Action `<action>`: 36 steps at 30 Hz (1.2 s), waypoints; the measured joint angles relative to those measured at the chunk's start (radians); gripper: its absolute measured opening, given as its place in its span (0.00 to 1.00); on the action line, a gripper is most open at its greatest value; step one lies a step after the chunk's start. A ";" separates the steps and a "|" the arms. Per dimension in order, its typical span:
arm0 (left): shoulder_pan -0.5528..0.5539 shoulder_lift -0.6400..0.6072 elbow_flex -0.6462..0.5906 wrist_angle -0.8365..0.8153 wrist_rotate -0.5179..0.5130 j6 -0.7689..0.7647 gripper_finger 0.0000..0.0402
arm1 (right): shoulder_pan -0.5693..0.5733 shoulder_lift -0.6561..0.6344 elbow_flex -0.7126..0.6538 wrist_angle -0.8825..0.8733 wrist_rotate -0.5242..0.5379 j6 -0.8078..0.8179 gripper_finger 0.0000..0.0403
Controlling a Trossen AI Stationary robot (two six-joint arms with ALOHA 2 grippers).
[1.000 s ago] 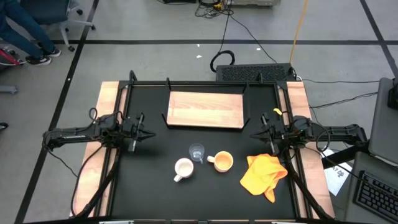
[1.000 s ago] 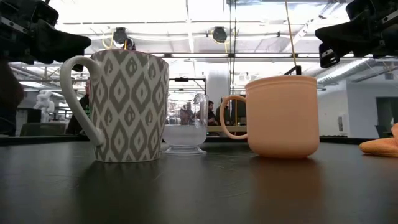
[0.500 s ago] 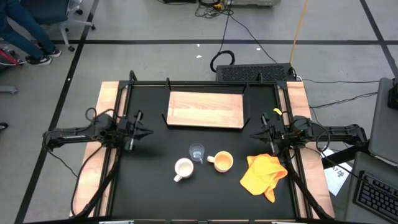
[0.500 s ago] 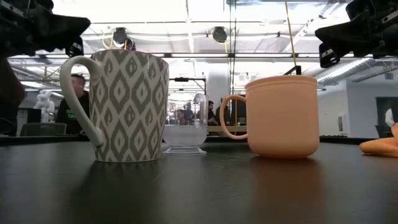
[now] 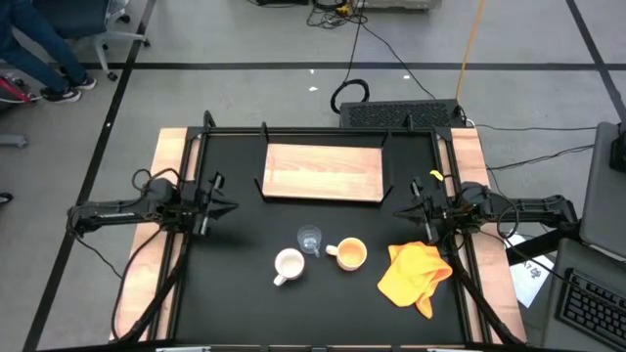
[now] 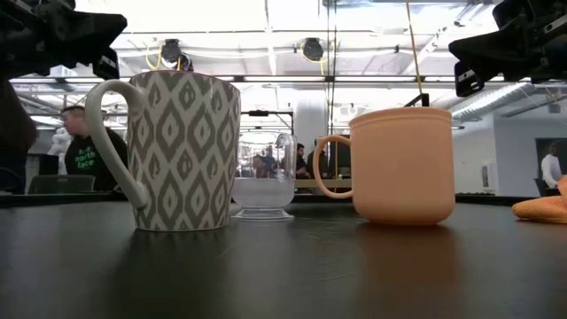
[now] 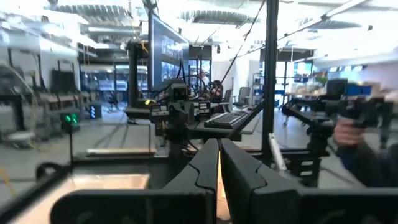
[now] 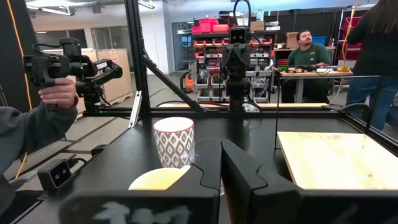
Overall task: Stack small to large cups/mugs on shelf
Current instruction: Put the gray patterned mug on the shelf
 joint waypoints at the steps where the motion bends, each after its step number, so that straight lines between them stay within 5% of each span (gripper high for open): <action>1: 0.000 0.000 0.000 0.001 0.000 -0.034 0.05 | 0.000 0.000 0.000 0.000 0.000 0.000 0.00; 9: 0.000 0.000 0.000 0.002 0.009 -0.138 0.05 | 0.000 0.000 0.000 0.000 0.000 0.068 0.00; 27: 0.000 0.004 0.000 -0.040 0.044 -0.113 0.00 | 0.000 0.000 0.000 0.000 0.000 0.078 0.00; 36: -0.040 0.123 0.007 0.065 0.053 -0.112 0.00 | 0.000 0.000 0.000 0.000 0.000 0.078 0.00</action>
